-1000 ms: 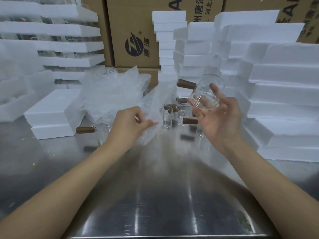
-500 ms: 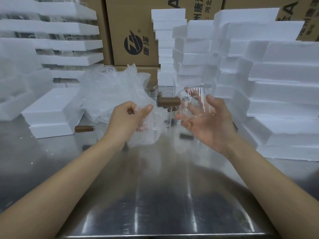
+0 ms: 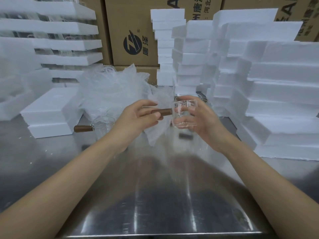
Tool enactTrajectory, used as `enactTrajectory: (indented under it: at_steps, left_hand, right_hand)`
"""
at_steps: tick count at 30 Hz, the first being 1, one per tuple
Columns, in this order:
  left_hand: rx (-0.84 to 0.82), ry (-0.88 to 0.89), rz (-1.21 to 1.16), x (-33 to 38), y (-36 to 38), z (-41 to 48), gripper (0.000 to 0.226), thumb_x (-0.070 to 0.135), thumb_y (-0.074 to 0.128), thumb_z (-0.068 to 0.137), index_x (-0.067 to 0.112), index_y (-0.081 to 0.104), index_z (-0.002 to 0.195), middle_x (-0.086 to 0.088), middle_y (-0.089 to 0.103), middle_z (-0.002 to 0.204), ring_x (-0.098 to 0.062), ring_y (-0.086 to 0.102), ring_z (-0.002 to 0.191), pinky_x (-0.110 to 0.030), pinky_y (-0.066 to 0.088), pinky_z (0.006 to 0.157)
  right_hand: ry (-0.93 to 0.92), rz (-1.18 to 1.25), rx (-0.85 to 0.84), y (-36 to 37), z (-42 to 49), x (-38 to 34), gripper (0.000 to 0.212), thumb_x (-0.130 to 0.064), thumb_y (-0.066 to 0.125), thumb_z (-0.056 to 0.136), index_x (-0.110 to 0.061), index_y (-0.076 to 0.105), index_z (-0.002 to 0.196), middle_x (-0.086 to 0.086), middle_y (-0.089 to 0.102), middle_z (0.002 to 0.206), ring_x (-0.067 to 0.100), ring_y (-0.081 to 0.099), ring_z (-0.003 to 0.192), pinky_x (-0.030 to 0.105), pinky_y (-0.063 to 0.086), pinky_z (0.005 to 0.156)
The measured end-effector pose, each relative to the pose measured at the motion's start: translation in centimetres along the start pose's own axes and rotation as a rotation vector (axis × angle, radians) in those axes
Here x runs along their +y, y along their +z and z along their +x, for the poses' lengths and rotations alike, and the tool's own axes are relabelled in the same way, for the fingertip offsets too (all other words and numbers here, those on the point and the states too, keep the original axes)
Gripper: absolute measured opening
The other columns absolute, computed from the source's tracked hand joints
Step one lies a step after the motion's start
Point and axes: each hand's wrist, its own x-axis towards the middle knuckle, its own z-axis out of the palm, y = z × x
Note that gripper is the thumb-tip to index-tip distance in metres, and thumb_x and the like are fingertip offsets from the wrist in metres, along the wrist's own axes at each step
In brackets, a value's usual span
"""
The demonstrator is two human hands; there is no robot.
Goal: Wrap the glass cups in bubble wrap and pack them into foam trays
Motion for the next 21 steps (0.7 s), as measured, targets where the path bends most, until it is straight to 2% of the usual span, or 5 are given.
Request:
enactTrajectory:
  at_steps: [3,7,12,16,21]
  left_hand:
    - [0.037,0.077,0.061,0.2,0.2,-0.2,0.013,0.008,0.065,0.089,0.019,0.071,0.09,0.006,0.074,0.09,-0.011,0.069,0.088,-0.023,0.056,0.082]
    - [0.031,0.063,0.135,0.4,0.6,-0.3,0.013,0.033,0.071,0.079,0.021,0.067,0.078,0.011,0.066,0.078,-0.006,0.063,0.08,-0.022,0.055,0.08]
    - [-0.044,0.056,0.151,0.1,0.5,-0.5,0.002,0.012,0.064,0.089,0.014,0.063,0.091,0.005,0.069,0.092,-0.007,0.065,0.089,-0.023,0.052,0.081]
    - [0.083,0.115,0.195,0.0,0.2,-0.2,0.021,-0.005,0.066,0.084,0.015,0.065,0.09,-0.001,0.07,0.09,-0.013,0.066,0.087,-0.026,0.055,0.079]
    - [0.306,0.437,0.594,-0.2,-0.4,-0.4,0.012,0.001,0.071,0.083,0.013,0.072,0.083,0.006,0.068,0.083,-0.003,0.063,0.076,-0.02,0.053,0.071]
  right_hand:
    - [-0.003,-0.004,-0.086,0.0,-0.2,-0.3,0.04,-0.034,0.063,0.075,-0.023,0.06,0.114,0.0,0.069,0.091,0.026,0.069,0.075,0.031,0.053,0.061]
    - [-0.025,-0.262,-0.178,0.1,-0.6,0.1,0.04,-0.029,0.059,0.079,-0.042,0.06,0.117,-0.01,0.069,0.102,0.016,0.068,0.083,0.031,0.051,0.071]
    - [-0.002,-0.343,-0.322,0.6,-1.2,0.8,0.049,-0.039,0.056,0.079,-0.044,0.054,0.127,-0.012,0.058,0.127,0.013,0.065,0.093,0.027,0.046,0.072]
    - [-0.018,-0.34,-0.201,0.8,-1.0,0.4,0.04,-0.042,0.055,0.074,-0.041,0.061,0.113,-0.015,0.063,0.113,0.011,0.066,0.082,0.026,0.048,0.069]
    - [-0.177,-0.263,0.11,0.8,-0.9,-0.2,0.027,-0.034,0.062,0.076,-0.031,0.055,0.102,0.0,0.064,0.099,0.017,0.068,0.073,0.026,0.047,0.056]
